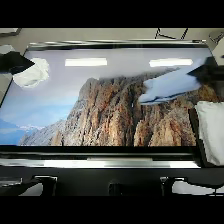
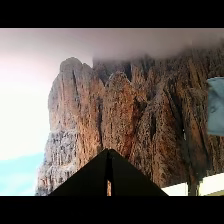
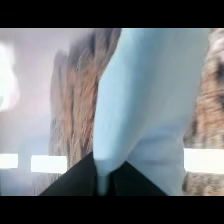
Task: Fold the clothes and pants, and hang the long-sleeved shirts on hangers.
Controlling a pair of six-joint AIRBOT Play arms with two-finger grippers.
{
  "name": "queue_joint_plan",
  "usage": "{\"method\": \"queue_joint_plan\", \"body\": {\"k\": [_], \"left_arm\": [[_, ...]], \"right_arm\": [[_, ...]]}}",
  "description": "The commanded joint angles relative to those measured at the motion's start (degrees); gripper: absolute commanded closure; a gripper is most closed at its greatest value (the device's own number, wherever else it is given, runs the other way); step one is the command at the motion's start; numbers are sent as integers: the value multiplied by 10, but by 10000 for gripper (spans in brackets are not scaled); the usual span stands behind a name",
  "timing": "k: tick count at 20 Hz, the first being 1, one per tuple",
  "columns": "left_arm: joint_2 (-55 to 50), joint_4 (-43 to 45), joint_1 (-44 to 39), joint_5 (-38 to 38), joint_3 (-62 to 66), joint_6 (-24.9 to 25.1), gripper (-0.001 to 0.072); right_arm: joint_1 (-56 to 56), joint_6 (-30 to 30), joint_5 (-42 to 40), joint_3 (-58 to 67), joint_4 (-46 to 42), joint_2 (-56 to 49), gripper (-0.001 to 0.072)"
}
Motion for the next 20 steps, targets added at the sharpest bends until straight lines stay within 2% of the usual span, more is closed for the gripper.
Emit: {"method": "queue_joint_plan", "body": {"k": [1, 5, 7, 11, 13, 15, 18, 20], "left_arm": [[-2, 0, 0, -1, -1, 18, 685], [-2, 0, 0, -1, -1, 24, 686], [-2, 0, 0, -1, -1, 25, 686], [-2, 0, 0, -1, -1, 28, 686], [-2, 0, 0, -1, -1, 30, 685], [-2, 0, 0, -1, -1, 31, 685], [-2, 0, -2, -1, -1, 34, 685], [-2, 0, -6, -1, -1, 34, 685]], "right_arm": [[-113, 86, 23, 92, -27, 7, 671], [-216, 141, 52, 109, -27, 10, 671], [-256, 145, 91, 109, -31, 16, 671], [-329, 175, 105, 109, -104, 47, 672], [-354, 174, 130, 108, -170, 54, 671], [-354, 170, 200, 97, -285, 55, 671], [-355, 158, 197, 7, -376, 90, 670], [-355, 126, 191, -96, -456, 124, 670]]}}
